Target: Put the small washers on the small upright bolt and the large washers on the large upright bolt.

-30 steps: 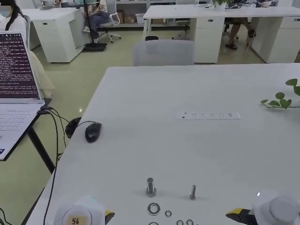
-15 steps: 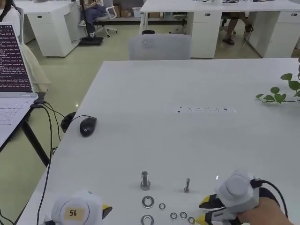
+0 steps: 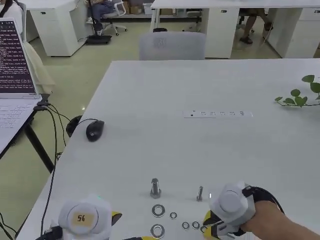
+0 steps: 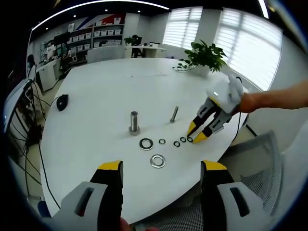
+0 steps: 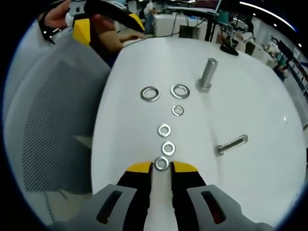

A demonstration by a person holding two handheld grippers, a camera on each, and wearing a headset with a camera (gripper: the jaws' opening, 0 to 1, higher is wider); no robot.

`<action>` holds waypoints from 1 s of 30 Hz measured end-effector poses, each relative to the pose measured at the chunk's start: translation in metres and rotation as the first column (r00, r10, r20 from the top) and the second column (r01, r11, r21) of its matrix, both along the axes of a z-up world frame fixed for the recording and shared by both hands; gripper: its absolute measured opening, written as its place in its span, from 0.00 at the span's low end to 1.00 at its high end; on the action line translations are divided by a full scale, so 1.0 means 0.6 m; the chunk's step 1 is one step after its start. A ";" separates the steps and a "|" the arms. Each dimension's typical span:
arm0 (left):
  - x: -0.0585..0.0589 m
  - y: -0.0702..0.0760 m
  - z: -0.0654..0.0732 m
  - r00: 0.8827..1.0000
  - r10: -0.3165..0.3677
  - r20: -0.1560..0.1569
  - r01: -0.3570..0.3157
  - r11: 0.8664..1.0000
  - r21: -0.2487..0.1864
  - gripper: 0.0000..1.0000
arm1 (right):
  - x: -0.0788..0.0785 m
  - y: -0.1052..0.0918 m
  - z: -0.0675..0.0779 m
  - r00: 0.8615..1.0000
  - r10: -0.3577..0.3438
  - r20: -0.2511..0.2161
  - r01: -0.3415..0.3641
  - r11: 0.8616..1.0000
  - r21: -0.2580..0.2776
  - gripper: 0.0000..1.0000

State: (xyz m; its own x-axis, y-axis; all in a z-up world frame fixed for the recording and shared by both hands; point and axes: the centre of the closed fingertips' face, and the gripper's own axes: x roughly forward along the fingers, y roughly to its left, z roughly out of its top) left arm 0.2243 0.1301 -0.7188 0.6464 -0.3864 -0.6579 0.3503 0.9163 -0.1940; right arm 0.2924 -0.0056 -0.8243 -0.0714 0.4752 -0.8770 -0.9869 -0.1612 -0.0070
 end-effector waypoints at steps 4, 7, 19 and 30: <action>0.001 -0.001 0.001 1.000 -0.002 0.002 0.002 1.000 0.000 0.65 | -0.003 -0.001 0.001 0.999 0.053 0.003 -0.052 0.997 -0.048 0.17; 0.002 -0.002 0.000 1.000 -0.004 0.002 0.004 1.000 0.000 0.65 | -0.001 0.000 -0.001 0.996 0.086 0.014 -0.084 0.993 -0.083 0.17; 0.005 -0.001 0.005 1.000 0.004 0.013 -0.004 1.000 -0.002 0.64 | 0.002 0.000 -0.001 1.000 0.013 -0.008 -0.014 0.998 -0.056 0.14; -0.002 0.011 0.002 1.000 0.027 0.010 -0.027 1.000 -0.005 0.64 | 0.008 -0.007 0.001 0.996 -0.076 -0.037 0.075 0.997 -0.036 0.14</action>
State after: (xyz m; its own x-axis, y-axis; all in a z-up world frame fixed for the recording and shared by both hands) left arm 0.2234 0.1366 -0.7173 0.6631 -0.3719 -0.6496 0.3277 0.9245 -0.1947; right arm 0.2975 -0.0097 -0.8238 -0.0700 0.4495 -0.8905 -0.9957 -0.0858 0.0350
